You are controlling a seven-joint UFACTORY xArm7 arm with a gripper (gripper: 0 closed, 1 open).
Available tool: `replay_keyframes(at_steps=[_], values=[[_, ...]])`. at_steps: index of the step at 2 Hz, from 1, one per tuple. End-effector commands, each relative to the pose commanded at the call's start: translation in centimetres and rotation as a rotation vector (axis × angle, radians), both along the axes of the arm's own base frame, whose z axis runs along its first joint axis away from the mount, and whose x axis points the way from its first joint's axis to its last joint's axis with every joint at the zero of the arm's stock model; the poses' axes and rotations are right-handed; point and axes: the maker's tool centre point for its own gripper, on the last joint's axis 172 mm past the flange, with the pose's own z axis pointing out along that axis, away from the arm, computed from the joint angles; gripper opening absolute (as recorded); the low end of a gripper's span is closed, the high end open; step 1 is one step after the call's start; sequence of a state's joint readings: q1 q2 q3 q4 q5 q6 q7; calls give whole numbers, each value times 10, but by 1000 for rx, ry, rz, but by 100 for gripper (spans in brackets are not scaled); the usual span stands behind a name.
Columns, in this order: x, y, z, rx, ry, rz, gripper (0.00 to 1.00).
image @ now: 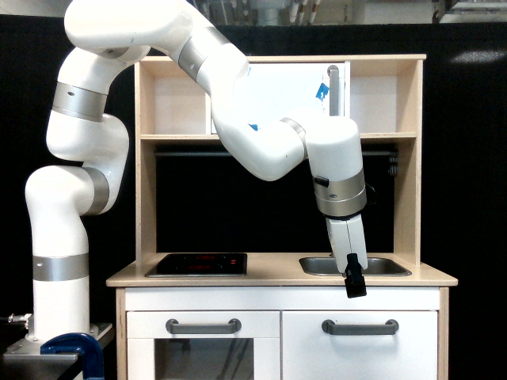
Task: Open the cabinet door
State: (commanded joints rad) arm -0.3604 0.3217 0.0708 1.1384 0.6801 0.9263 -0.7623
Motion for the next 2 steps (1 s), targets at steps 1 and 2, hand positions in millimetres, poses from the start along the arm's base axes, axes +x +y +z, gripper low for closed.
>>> replay_keyframes(at_steps=[1,2], values=[[1,2,-7,-17,17,49,100],[4,8,-9,17,0,55,100]])
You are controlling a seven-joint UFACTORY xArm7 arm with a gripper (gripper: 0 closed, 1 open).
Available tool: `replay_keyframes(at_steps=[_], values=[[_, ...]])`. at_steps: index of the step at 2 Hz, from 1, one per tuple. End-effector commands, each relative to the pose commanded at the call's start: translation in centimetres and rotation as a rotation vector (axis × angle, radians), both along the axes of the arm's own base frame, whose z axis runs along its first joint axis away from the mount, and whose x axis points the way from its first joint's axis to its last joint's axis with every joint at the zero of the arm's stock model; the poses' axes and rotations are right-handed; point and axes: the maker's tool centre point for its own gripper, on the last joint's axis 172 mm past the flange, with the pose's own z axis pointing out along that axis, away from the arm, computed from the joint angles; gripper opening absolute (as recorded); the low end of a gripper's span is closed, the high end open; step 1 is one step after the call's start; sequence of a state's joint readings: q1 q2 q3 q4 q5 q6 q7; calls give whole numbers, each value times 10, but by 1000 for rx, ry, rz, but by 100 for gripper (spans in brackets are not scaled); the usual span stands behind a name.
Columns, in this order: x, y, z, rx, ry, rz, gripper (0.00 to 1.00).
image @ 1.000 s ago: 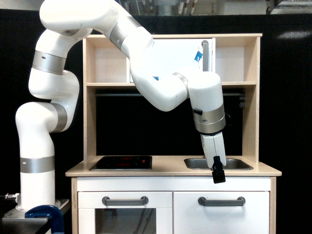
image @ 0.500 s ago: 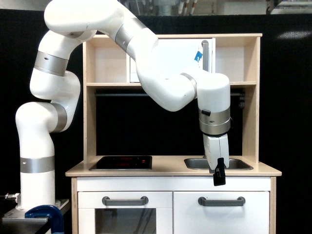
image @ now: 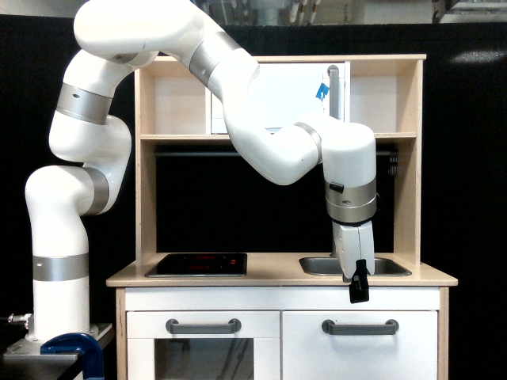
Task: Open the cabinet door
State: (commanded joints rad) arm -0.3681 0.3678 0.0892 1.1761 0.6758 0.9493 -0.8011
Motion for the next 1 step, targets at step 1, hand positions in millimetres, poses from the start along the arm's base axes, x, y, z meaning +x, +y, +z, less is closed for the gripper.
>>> replay_keyframes(at_steps=[1], values=[[-2,2,-3,-8,-18,51,100]])
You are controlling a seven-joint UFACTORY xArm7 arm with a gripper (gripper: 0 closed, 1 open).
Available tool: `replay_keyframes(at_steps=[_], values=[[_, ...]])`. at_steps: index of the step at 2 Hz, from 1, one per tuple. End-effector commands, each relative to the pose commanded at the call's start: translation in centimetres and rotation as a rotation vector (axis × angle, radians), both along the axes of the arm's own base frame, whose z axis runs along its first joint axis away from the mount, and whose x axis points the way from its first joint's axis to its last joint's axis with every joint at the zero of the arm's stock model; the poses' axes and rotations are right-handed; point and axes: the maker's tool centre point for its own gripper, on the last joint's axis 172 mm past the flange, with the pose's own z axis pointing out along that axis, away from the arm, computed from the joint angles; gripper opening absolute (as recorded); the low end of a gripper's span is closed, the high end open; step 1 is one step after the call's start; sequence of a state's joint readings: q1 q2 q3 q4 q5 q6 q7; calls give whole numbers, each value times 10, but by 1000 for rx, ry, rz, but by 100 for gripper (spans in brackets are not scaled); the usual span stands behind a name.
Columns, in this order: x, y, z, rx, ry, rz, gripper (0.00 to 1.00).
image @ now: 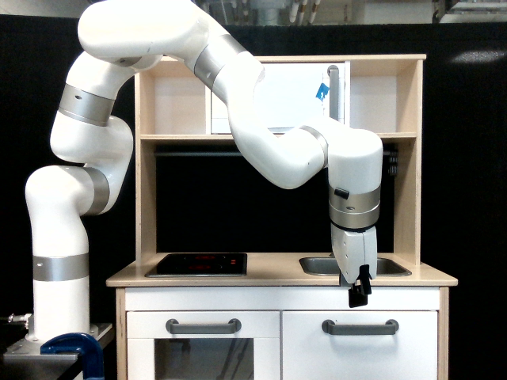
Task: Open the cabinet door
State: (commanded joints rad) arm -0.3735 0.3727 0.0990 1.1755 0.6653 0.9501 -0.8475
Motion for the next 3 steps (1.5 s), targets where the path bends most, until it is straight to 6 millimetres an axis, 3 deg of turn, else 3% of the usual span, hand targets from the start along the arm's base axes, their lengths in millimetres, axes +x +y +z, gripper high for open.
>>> replay_keyframes(at_steps=[1,2,3], values=[[2,9,-17,0,0,0,100],[1,46,-24,0,0,0,100],[-6,46,-65,0,0,0,100]])
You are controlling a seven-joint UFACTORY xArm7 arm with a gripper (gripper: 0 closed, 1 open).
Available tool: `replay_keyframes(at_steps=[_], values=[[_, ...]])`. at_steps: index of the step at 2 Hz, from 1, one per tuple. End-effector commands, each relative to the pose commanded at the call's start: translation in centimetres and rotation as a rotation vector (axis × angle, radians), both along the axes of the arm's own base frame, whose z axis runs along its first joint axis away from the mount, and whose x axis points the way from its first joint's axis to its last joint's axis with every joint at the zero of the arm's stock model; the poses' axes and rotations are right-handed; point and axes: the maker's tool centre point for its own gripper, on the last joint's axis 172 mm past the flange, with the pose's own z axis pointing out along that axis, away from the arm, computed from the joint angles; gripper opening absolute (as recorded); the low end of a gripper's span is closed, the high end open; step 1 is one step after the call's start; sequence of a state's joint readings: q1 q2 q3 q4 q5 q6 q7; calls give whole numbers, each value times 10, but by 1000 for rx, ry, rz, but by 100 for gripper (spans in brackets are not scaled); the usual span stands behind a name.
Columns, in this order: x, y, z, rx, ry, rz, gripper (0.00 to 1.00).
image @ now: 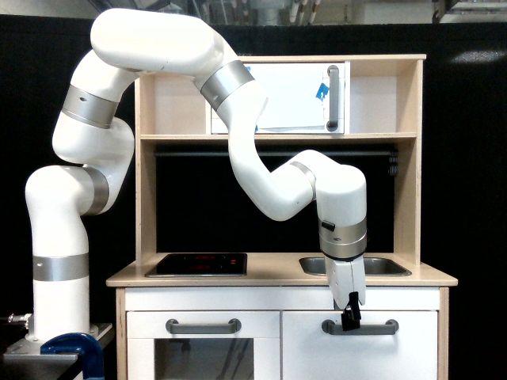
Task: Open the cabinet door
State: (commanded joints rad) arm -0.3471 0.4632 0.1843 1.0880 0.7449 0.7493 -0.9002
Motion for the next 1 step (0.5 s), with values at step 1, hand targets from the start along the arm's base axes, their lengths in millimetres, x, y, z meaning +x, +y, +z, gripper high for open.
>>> replay_keyframes(at_steps=[1], values=[[17,29,-12,0,0,0,100]])
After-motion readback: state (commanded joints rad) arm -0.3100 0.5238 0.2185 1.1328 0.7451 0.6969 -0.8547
